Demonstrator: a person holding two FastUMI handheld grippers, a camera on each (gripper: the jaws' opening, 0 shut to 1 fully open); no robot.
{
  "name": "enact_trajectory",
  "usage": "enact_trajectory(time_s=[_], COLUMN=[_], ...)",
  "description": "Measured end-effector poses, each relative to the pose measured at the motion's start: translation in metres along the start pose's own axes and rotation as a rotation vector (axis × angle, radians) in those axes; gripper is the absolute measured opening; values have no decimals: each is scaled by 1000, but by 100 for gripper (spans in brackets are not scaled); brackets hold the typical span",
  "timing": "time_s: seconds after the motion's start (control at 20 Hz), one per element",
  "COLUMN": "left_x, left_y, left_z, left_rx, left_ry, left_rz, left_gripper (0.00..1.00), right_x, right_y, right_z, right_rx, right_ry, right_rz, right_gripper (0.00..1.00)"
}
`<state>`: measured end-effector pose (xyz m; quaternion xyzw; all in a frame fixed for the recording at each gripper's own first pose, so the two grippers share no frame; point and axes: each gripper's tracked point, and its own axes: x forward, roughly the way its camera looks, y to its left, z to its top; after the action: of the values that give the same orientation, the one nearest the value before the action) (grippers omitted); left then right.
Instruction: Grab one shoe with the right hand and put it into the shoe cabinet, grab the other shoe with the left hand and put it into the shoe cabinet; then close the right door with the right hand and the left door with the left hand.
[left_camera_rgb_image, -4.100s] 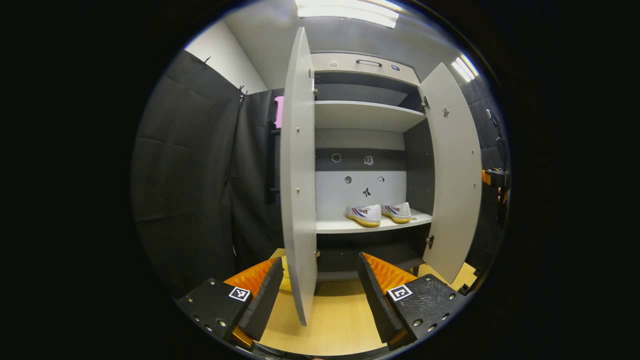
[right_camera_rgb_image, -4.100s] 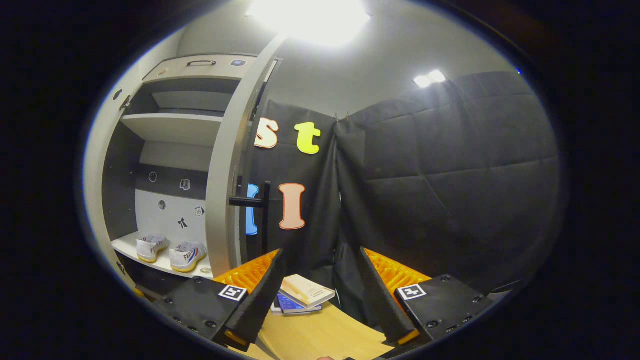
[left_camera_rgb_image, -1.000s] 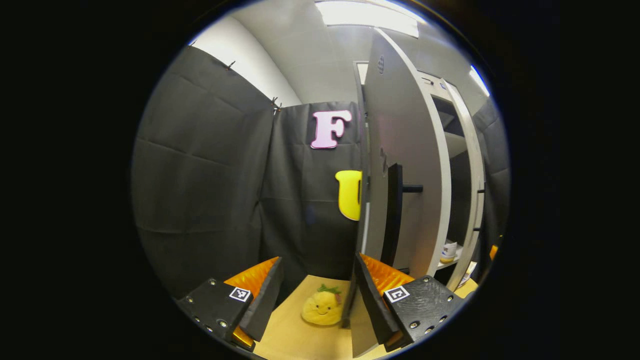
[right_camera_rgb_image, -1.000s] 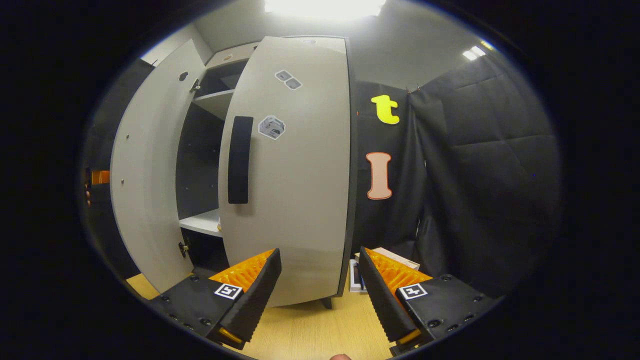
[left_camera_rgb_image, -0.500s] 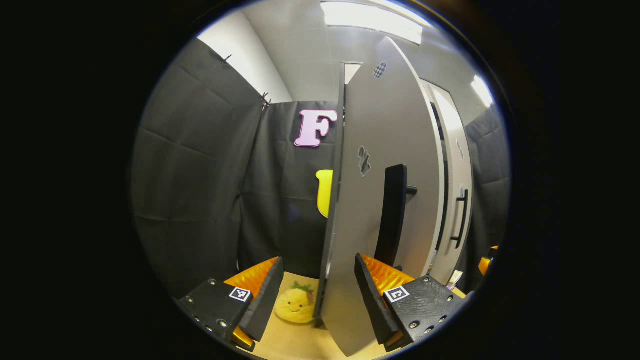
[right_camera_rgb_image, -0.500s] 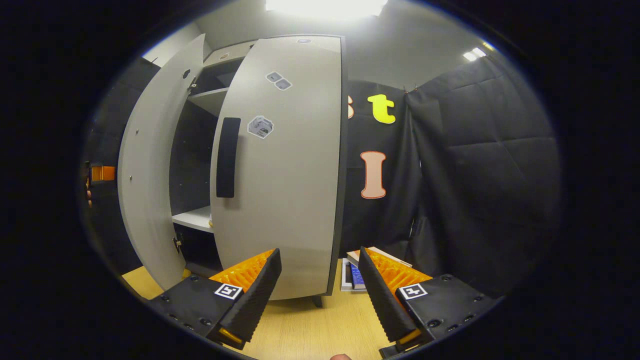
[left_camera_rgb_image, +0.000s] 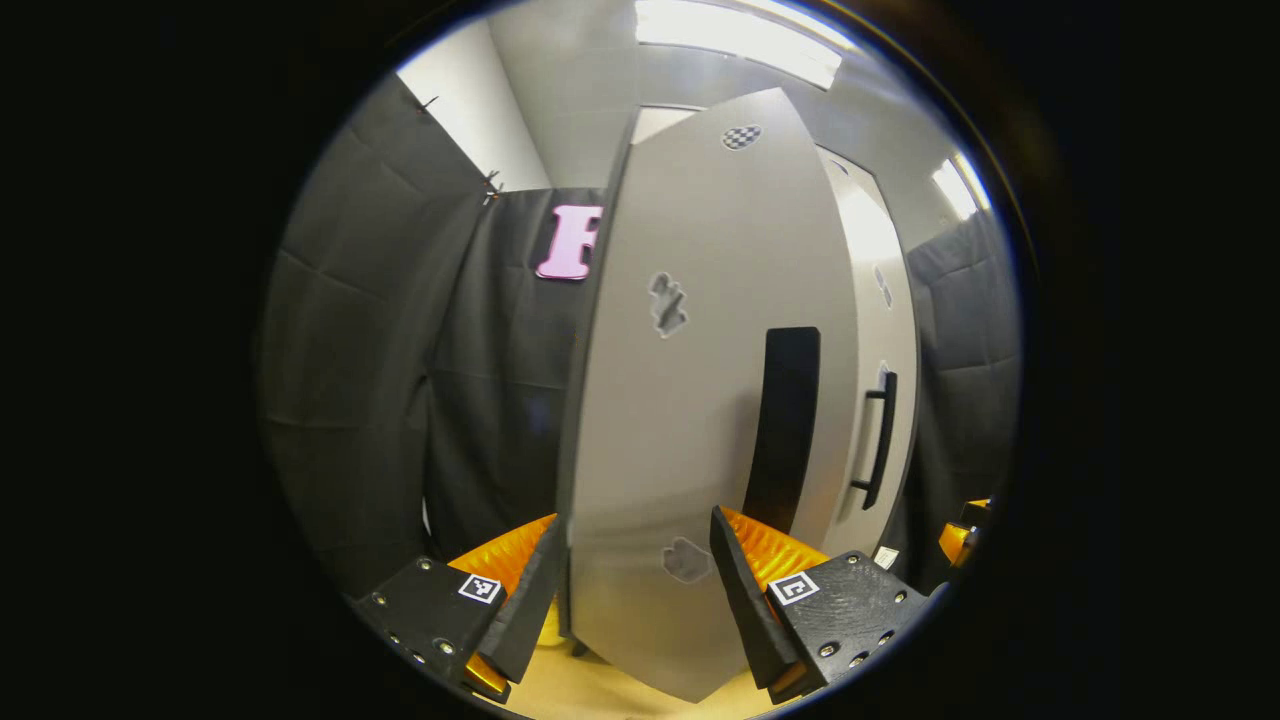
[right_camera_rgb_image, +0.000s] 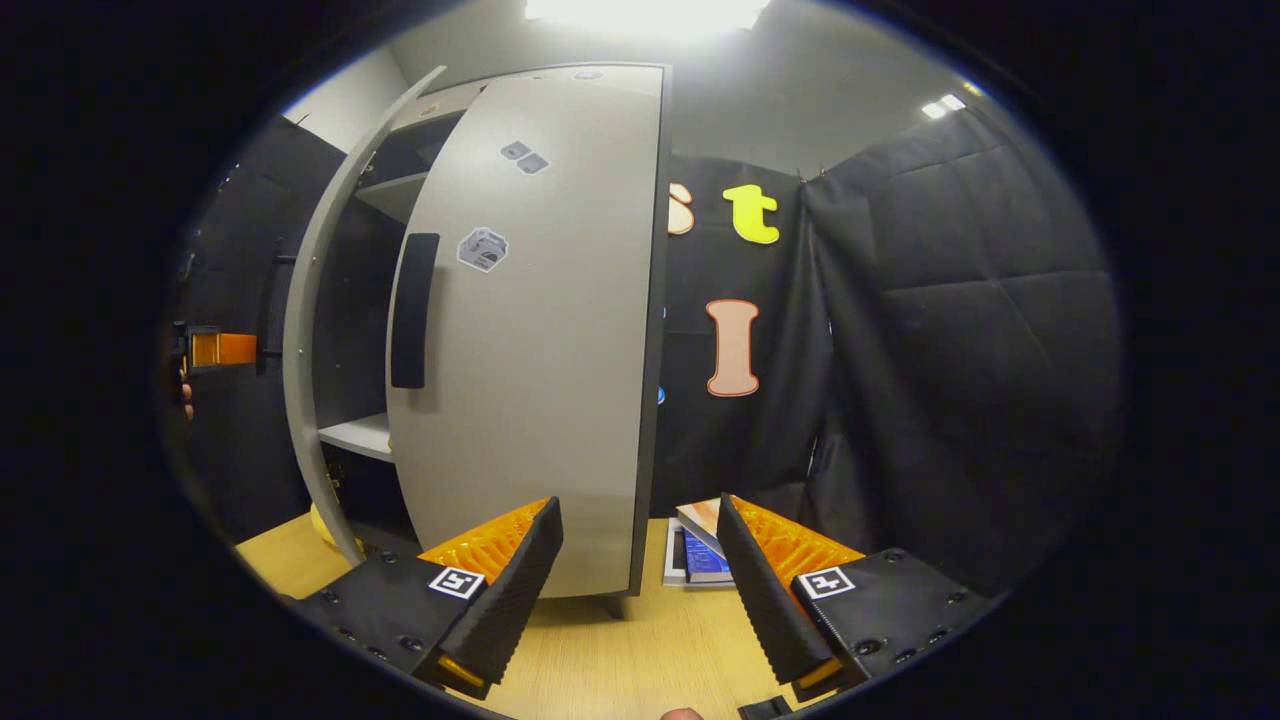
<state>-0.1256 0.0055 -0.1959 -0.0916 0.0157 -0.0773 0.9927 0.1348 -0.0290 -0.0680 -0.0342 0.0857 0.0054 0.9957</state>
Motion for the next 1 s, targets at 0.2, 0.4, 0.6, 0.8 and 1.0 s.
enact_trajectory(time_s=[0.2,0.4,0.6,0.8,1.0], left_x=[9,0,-33,-81,-123], left_y=[-2,6,21,38,57], left_z=[-3,1,3,5,9], left_rx=[51,93,166,188,182], left_ry=[-8,-18,-15,-21,-21], left_rz=[34,61,84,80,80], left_gripper=[78,75,78,78,78], right_x=[9,13,-2,-40,-81], right_y=[-11,-9,5,17,31], right_z=[-5,-9,-2,14,24], right_rx=[-10,5,38,32,26], right_ry=[4,2,-10,-49,-78], right_rz=[-7,11,19,24,27], right_gripper=[98,98,98,98,98])
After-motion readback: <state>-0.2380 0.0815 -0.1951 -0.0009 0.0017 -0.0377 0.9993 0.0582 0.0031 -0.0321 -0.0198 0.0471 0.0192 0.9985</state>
